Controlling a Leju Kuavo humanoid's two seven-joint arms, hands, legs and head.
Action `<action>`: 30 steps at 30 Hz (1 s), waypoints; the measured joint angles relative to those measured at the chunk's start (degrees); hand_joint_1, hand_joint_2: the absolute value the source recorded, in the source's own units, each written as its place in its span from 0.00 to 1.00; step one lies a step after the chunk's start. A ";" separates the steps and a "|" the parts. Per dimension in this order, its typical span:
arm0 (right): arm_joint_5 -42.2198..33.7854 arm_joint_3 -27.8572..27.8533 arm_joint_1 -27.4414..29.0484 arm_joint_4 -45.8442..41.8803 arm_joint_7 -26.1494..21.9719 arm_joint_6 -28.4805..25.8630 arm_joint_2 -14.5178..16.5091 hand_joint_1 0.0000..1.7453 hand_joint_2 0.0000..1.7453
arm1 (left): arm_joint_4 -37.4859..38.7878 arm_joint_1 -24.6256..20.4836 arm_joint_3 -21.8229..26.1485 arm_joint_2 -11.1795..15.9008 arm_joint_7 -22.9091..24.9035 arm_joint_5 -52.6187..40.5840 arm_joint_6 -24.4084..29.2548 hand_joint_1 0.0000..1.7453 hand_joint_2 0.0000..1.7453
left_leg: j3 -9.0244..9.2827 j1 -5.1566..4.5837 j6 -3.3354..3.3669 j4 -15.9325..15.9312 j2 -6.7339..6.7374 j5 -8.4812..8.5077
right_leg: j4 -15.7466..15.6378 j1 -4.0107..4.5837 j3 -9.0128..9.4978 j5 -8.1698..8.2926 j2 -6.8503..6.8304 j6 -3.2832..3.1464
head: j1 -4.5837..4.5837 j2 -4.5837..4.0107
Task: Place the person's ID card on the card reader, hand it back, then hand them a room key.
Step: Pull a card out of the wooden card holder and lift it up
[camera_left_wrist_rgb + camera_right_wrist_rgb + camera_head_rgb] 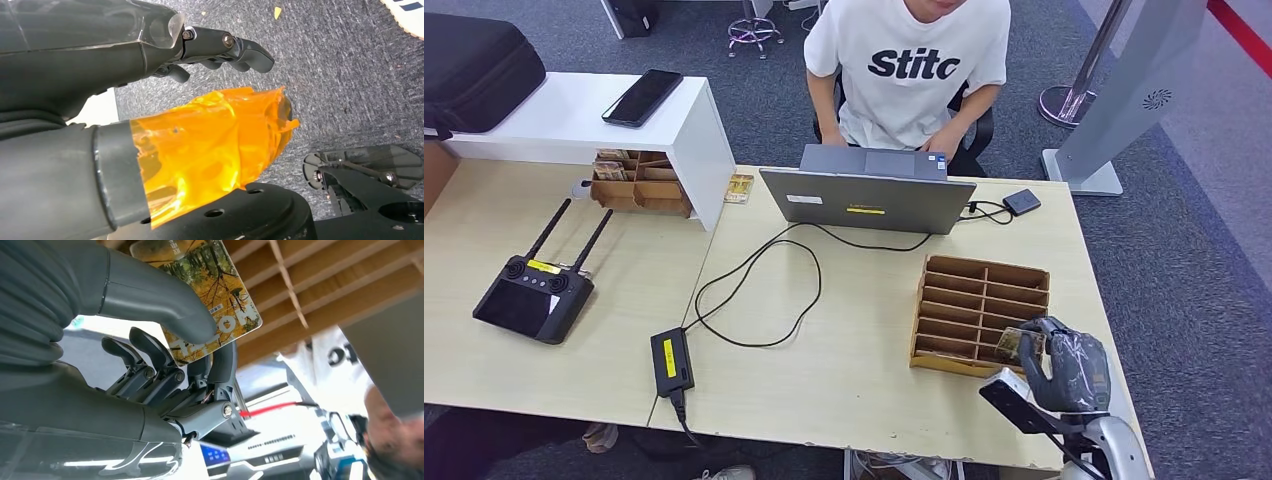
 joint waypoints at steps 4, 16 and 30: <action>0.01 -0.28 -0.39 -4.46 0.11 -0.14 -0.02 0.97 1.00 | 0.00 -0.01 -0.07 0.00 -0.10 0.18 0.00 0.00 0.00 | 0.00 0.00 0.00 0.00 0.00 0.00 | 0.00 0.00 0.00 0.00 0.00 0.00 | -0.01 0.00; -0.97 -0.56 0.33 -21.38 -1.31 -2.61 -0.03 0.99 1.00 | 0.00 0.00 -0.11 -0.10 -0.13 0.61 -0.05 0.00 0.00 | -0.01 0.00 0.00 0.00 0.01 -0.01 | 0.00 0.00 0.00 0.00 0.02 0.00 | 0.00 0.00; -5.10 5.72 -31.24 -0.72 4.38 15.82 -1.94 1.00 1.00 | 0.00 -1.52 -1.46 -0.03 -0.25 -4.93 -1.17 0.00 0.00 | -0.20 -0.05 0.00 0.03 0.07 0.44 | 0.10 -0.06 -0.16 0.48 0.14 0.06 | -0.03 0.00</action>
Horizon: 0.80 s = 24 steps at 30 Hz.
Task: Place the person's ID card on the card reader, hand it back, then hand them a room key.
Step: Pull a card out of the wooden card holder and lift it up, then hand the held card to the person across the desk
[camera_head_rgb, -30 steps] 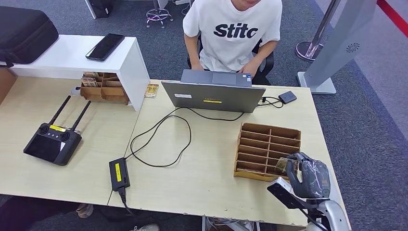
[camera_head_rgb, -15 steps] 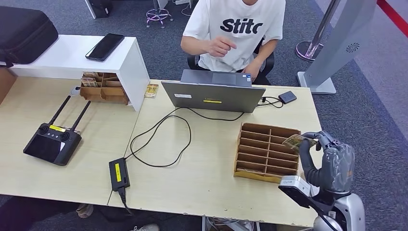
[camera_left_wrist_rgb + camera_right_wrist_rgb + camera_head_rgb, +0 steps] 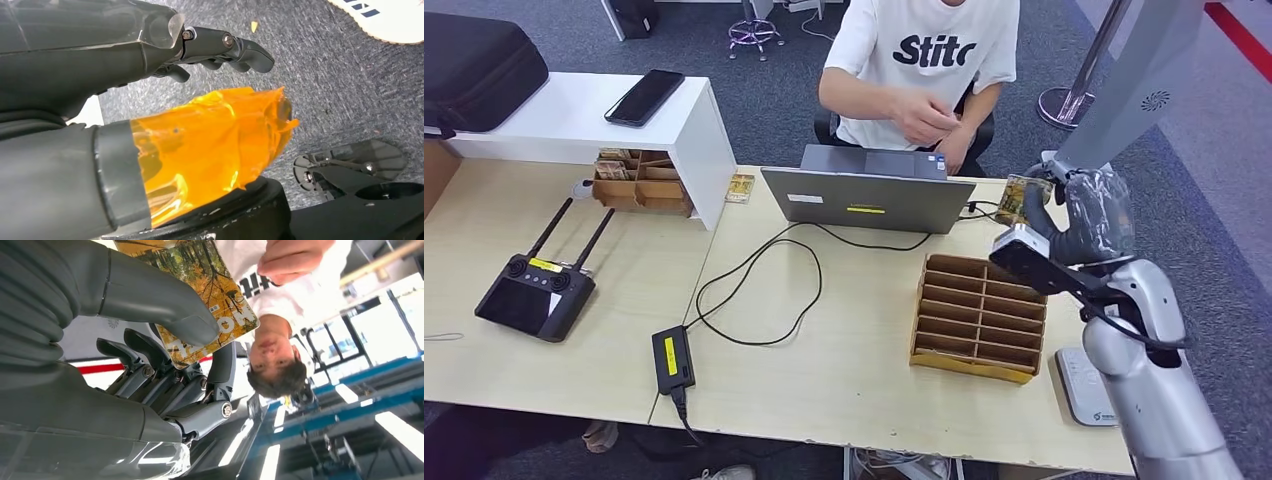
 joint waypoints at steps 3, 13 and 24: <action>0.16 2.31 -10.19 9.92 1.67 1.41 0.05 1.00 1.00 | 0.00 -0.76 -0.01 -0.01 0.66 -1.07 -0.34 0.00 0.00 | -0.10 -0.01 -0.01 0.02 -0.03 0.11 | 0.02 -0.02 -0.16 0.09 -0.03 -0.01 | -0.07 0.00; 11.70 10.73 -26.79 31.90 9.42 3.87 1.96 1.00 1.00 | 0.00 -1.22 -0.01 -0.09 2.59 -3.66 -1.18 0.00 0.00 | -0.14 0.02 -0.02 0.02 -0.11 0.12 | 0.01 0.01 -0.17 0.08 -0.09 0.01 | -0.10 0.00; 14.63 15.97 -31.83 46.63 11.64 4.77 3.03 0.73 1.00 | 0.00 -1.23 -0.01 -0.18 3.20 -4.42 -1.22 0.00 0.00 | -0.15 0.01 -0.02 0.05 -0.11 0.12 | -0.01 0.00 -0.16 0.08 -0.09 0.01 | -0.10 0.00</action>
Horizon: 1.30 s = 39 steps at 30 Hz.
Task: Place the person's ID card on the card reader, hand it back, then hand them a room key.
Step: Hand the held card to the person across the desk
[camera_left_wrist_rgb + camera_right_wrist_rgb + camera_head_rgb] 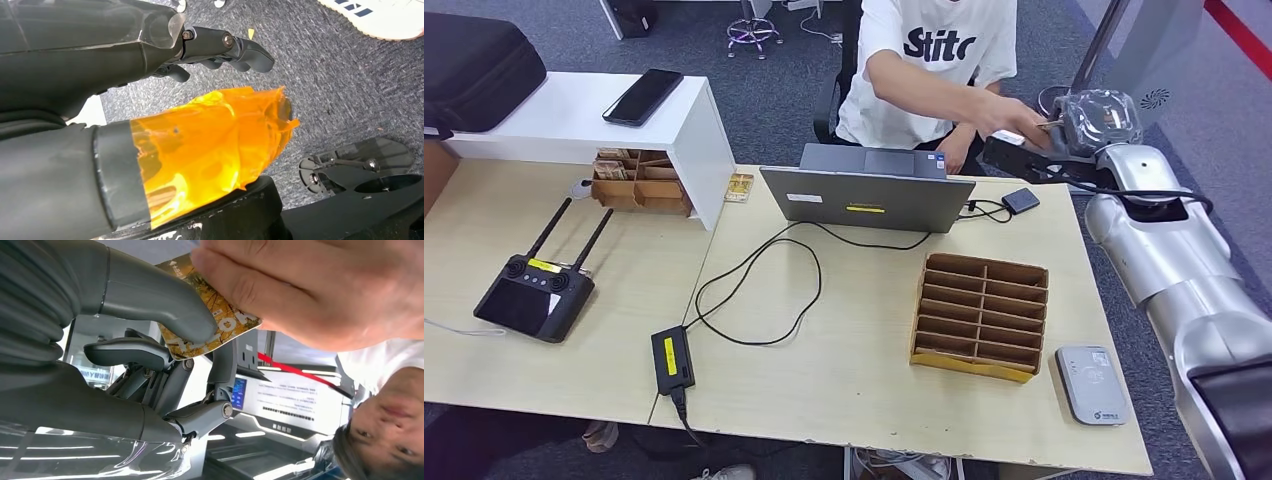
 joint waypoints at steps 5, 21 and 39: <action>-0.50 0.37 -0.10 1.44 -0.51 -0.17 0.36 0.00 1.00 | -0.02 -0.01 0.00 -0.11 -0.11 0.09 -0.02 0.00 0.00 | 0.01 0.01 0.00 0.00 0.01 0.00 | 0.00 0.01 -0.01 0.00 0.01 0.00 | -0.01 0.00; -0.37 0.62 -0.01 1.31 -3.43 -6.35 1.03 0.00 1.00 | -0.02 0.13 0.00 -0.31 -0.53 1.20 0.04 0.00 0.00 | 0.01 0.00 0.00 0.01 0.02 0.00 | 0.00 0.00 -0.02 0.00 0.03 0.00 | 0.01 0.00; 4.91 -8.39 31.89 -48.26 -8.55 -17.92 -11.57 0.00 1.00 | -0.01 2.28 0.19 0.21 -2.14 7.02 1.13 0.00 0.00 | -0.02 0.01 0.08 0.00 -0.04 -0.14 | -0.11 0.01 -0.01 -0.11 -0.07 0.09 | -0.01 0.00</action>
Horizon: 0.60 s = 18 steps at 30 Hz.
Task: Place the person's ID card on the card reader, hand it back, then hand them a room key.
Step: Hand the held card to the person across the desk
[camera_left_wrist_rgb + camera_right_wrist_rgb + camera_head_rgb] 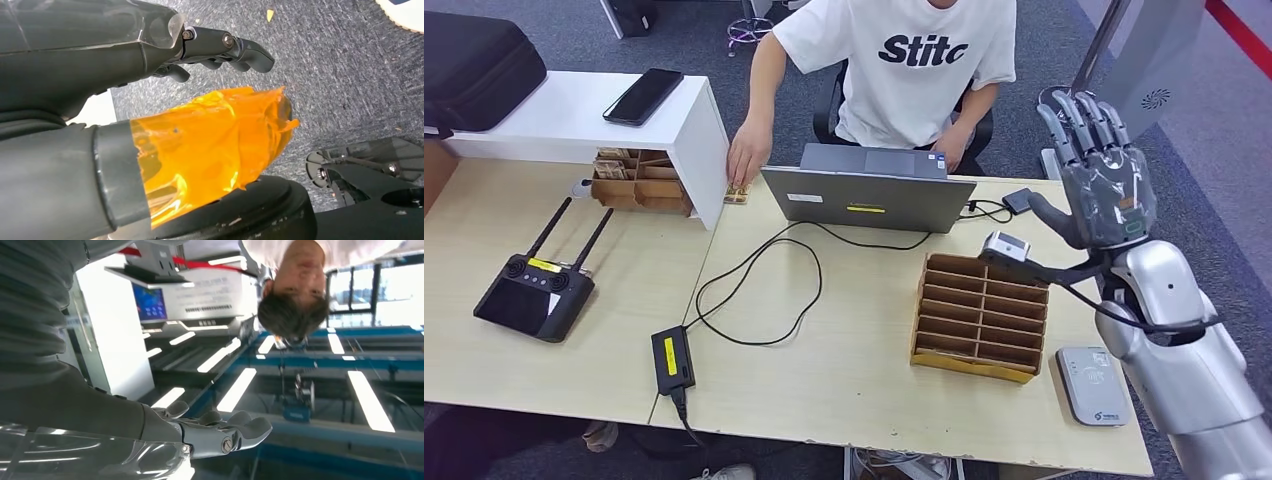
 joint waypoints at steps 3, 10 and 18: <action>3.14 -3.18 9.23 -9.15 0.09 -4.03 -1.98 0.00 1.00 | 0.01 0.18 0.17 0.02 -0.21 0.71 0.04 0.00 0.00 | -0.01 0.00 0.04 0.00 -0.08 -0.06 | -0.01 0.00 0.03 -0.05 -0.10 0.02 | 0.01 0.00; 5.90 -11.15 28.66 -24.31 -0.30 -11.55 -2.91 0.00 1.00 | 0.00 0.54 0.53 0.03 -0.66 2.62 0.66 0.00 0.00 | 0.04 0.00 0.05 -0.01 -0.15 -0.22 | -0.01 0.00 0.11 -0.26 -0.20 0.02 | 0.01 0.00; -16.77 -25.51 51.67 -42.40 -25.05 -12.93 14.19 0.00 1.00 | 0.01 1.16 1.98 -0.04 -0.44 5.65 2.10 0.00 0.00 | 0.14 0.08 -0.10 -0.07 -0.14 -0.43 | 0.02 0.11 0.15 -0.51 -0.22 -0.21 | 0.00 0.00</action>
